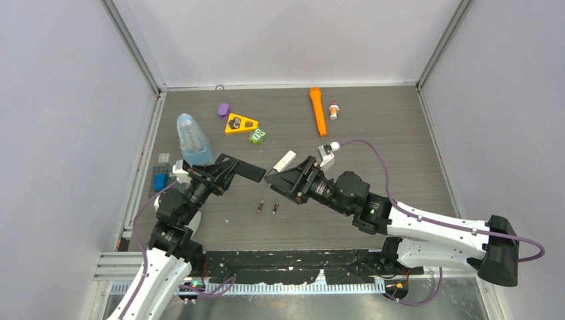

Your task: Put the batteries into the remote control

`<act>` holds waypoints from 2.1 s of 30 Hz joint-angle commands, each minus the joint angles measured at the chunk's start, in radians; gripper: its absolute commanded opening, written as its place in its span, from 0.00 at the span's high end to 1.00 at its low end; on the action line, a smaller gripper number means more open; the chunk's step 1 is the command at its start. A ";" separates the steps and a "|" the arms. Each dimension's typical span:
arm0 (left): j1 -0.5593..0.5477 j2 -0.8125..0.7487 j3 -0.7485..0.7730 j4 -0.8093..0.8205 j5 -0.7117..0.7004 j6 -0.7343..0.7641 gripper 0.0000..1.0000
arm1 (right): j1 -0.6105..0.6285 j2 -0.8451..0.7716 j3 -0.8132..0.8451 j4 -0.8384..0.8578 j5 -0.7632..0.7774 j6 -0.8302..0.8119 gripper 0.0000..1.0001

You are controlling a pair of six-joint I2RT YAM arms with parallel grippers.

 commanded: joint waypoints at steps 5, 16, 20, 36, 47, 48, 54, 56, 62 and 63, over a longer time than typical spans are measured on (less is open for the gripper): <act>0.003 -0.006 0.092 -0.060 0.007 0.147 1.00 | -0.002 0.056 0.149 -0.243 0.009 -0.051 0.19; 0.003 -0.013 0.110 -0.125 0.069 0.208 1.00 | -0.012 0.199 0.186 -0.149 -0.007 -0.019 0.27; 0.003 -0.021 0.110 -0.120 0.070 0.222 1.00 | -0.018 0.207 0.165 -0.131 0.007 0.013 0.36; 0.003 -0.018 0.085 0.038 0.023 0.198 1.00 | -0.017 0.171 0.057 -0.098 0.044 0.085 0.63; 0.003 -0.031 0.086 0.101 0.068 0.199 1.00 | -0.007 0.276 0.107 0.001 0.058 0.064 0.71; 0.003 -0.028 0.090 0.105 0.079 0.198 1.00 | -0.006 0.284 0.113 0.007 0.058 0.060 0.72; 0.003 0.002 0.114 0.117 0.145 0.212 1.00 | -0.003 0.342 0.144 0.025 0.065 0.061 0.78; 0.002 0.012 0.116 0.119 0.174 0.224 1.00 | -0.002 0.358 0.159 0.025 0.065 0.054 0.78; 0.001 0.014 0.130 0.134 0.260 0.301 1.00 | -0.007 0.382 0.177 0.018 0.069 0.032 0.78; 0.003 0.013 0.132 0.129 0.276 0.321 1.00 | -0.009 0.380 0.178 0.006 0.067 0.026 0.76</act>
